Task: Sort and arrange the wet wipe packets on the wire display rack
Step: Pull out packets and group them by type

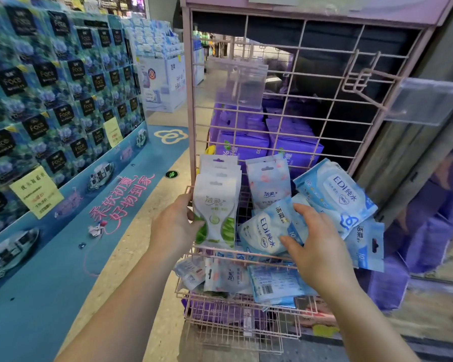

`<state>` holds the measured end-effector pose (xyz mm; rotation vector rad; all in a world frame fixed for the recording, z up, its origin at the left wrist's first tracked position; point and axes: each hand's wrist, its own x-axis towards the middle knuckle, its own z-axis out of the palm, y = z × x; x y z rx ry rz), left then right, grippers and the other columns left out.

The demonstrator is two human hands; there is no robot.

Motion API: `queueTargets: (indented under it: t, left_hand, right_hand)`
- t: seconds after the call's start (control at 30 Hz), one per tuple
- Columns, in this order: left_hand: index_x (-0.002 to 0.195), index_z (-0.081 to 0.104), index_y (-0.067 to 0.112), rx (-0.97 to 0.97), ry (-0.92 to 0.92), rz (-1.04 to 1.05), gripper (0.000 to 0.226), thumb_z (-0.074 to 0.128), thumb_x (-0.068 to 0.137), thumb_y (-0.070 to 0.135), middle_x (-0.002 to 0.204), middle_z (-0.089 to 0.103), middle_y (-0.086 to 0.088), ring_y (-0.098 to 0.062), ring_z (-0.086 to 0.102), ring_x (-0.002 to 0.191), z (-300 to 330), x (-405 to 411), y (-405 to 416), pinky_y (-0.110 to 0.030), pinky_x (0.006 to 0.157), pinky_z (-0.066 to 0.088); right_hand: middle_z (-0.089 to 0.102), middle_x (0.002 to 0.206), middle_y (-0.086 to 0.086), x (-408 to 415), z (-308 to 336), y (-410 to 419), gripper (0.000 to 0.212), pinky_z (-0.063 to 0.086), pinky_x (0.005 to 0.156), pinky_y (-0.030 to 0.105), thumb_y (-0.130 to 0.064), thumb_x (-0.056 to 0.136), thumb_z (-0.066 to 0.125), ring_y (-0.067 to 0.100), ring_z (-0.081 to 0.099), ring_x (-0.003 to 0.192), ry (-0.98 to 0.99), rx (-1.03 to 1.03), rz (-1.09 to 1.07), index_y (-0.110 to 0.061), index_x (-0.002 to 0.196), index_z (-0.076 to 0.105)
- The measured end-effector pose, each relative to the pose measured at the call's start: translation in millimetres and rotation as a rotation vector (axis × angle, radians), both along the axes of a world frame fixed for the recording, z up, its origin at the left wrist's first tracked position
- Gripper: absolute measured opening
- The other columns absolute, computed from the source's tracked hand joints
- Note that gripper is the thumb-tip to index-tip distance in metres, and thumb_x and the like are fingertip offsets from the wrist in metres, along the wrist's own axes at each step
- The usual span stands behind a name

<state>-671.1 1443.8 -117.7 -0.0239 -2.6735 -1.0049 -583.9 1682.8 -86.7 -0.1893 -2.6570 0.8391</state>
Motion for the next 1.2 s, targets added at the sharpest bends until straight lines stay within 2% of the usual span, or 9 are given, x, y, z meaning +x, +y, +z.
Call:
queueTargets:
  t: [0.07,0.13,0.2,0.37,0.5,0.63,0.77,1.0,1.2]
  left_hand:
    - [0.123,0.049,0.029,0.006,-0.011,-0.005,0.056,0.075,0.073,0.035,0.103,0.066,0.005,-0.023,0.060,0.093,-2.1,4.3,2.5,-0.041,0.082,0.045]
    - [0.137,0.036,0.025,-0.018,-0.028,0.002,0.078,0.074,0.072,0.044,0.129,0.056,-0.002,-0.026,0.050,0.120,0.2,5.7,5.4,-0.049,0.104,0.034]
    - [0.147,0.019,0.020,-0.021,0.005,0.045,0.097,0.074,0.072,0.046,0.146,0.038,-0.007,-0.027,0.033,0.135,4.0,8.8,8.9,-0.049,0.112,0.021]
    - [0.147,0.008,0.031,-0.011,0.292,0.066,0.110,0.078,0.064,0.051,0.157,0.006,-0.014,-0.031,0.013,0.141,6.2,23.9,37.2,-0.052,0.112,0.016]
    - [0.143,-0.018,0.038,-0.007,0.071,0.068,0.129,0.078,0.059,0.058,0.157,-0.019,-0.008,-0.038,0.022,0.140,0.1,17.1,57.4,-0.046,0.104,0.036]
    - [0.143,-0.018,0.041,-0.039,0.081,0.020,0.125,0.081,0.066,0.037,0.157,-0.015,-0.008,-0.039,0.031,0.135,-8.6,9.2,60.4,-0.039,0.088,0.046]
    - [0.147,-0.002,0.039,0.059,0.167,0.003,0.119,0.083,0.066,0.022,0.157,-0.007,-0.010,-0.036,0.021,0.140,1.0,-5.5,52.0,-0.040,0.099,0.039]
    - [0.139,-0.023,0.046,-0.016,-0.023,-0.041,0.139,0.087,0.055,0.043,0.157,-0.009,-0.013,-0.035,0.020,0.142,-3.9,-5.0,46.7,-0.042,0.105,0.033]
    - [0.138,-0.024,0.048,0.039,-0.048,-0.056,0.139,0.085,0.052,0.054,0.158,-0.011,-0.003,-0.029,0.007,0.145,2.7,2.2,39.7,-0.045,0.111,0.023]
  right_hand:
    - [0.050,0.124,-0.002,-0.8,0.2,1.5,0.061,0.037,0.074,0.028,-0.030,0.082,0.070,0.018,0.054,0.102,-0.008,0.004,0.001,-0.030,0.136,0.042]
    - [0.050,0.124,-0.002,-1.2,-0.3,3.4,0.062,0.037,0.075,0.028,-0.031,0.081,0.071,0.019,0.053,0.108,-0.015,0.006,0.000,-0.030,0.136,0.041]
    - [0.050,0.124,-0.002,-0.9,-0.5,4.1,0.063,0.037,0.076,0.028,-0.032,0.081,0.071,0.019,0.052,0.111,-0.025,0.000,-0.007,-0.031,0.136,0.040]
    - [0.051,0.127,-0.002,-1.2,-0.8,3.4,0.064,0.037,0.075,0.027,-0.034,0.080,0.071,0.018,0.053,0.111,-0.024,0.005,-0.018,-0.032,0.135,0.039]
    - [0.052,0.128,-0.004,0.7,0.4,4.2,0.066,0.037,0.076,0.026,-0.037,0.079,0.071,0.016,0.053,0.111,-0.030,0.008,-0.025,-0.033,0.136,0.038]
    - [0.052,0.129,-0.006,3.3,0.5,5.2,0.064,0.037,0.076,0.025,-0.037,0.080,0.071,0.016,0.053,0.112,-0.022,0.015,-0.015,-0.034,0.135,0.039]
    - [0.051,0.130,-0.006,1.7,0.9,4.7,0.063,0.036,0.077,0.025,-0.034,0.081,0.070,0.016,0.053,0.113,-0.008,0.018,-0.001,-0.032,0.136,0.040]
    - [0.053,0.131,-0.005,-0.4,3.4,3.6,0.061,0.039,0.082,0.031,-0.029,0.082,0.070,0.018,0.051,0.116,0.000,0.053,0.014,-0.028,0.136,0.042]
    - [0.056,0.122,-0.006,-2.3,9.4,3.8,0.046,0.034,0.071,0.027,-0.030,0.083,0.067,0.017,0.055,0.103,-0.003,0.086,0.015,-0.027,0.126,0.051]
